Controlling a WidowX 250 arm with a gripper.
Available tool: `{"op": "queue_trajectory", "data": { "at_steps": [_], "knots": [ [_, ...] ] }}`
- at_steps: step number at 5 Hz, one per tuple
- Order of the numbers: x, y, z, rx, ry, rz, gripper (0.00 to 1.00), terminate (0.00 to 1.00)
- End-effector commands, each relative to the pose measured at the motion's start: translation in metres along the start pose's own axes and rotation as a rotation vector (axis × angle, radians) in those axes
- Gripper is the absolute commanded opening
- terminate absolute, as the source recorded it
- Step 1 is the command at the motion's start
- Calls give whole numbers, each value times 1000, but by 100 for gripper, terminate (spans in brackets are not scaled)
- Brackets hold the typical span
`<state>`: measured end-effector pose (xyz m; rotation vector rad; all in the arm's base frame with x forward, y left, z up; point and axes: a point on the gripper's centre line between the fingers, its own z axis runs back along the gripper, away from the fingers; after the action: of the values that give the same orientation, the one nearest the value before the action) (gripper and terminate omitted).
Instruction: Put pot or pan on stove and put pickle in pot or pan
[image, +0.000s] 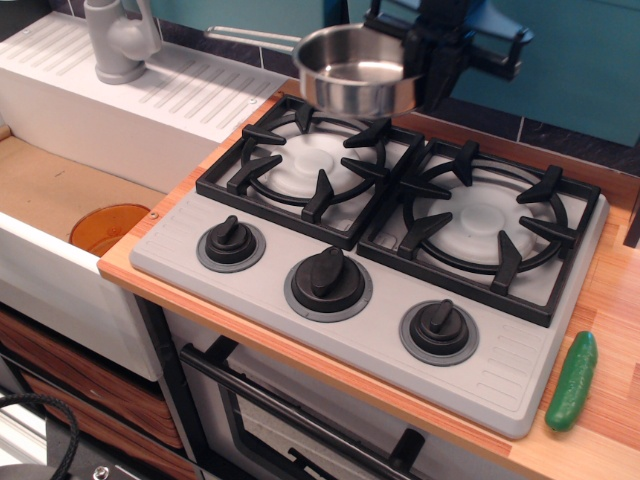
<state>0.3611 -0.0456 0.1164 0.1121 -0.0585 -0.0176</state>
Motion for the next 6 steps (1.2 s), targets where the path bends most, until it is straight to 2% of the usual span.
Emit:
{"op": "queue_trajectory", "data": {
  "at_steps": [1, 3, 4, 5, 6],
  "knots": [
    [9, -52, 33, 6, -90, 40, 0, 0],
    [5, -92, 27, 12, -96, 58, 0, 0],
    [3, -100, 24, 21, -109, 65, 0, 0],
    [4, -100, 19, 19, -119, 55, 100, 0],
    [6, -98, 17, 7, -120, 56, 100, 0]
  ]
}}
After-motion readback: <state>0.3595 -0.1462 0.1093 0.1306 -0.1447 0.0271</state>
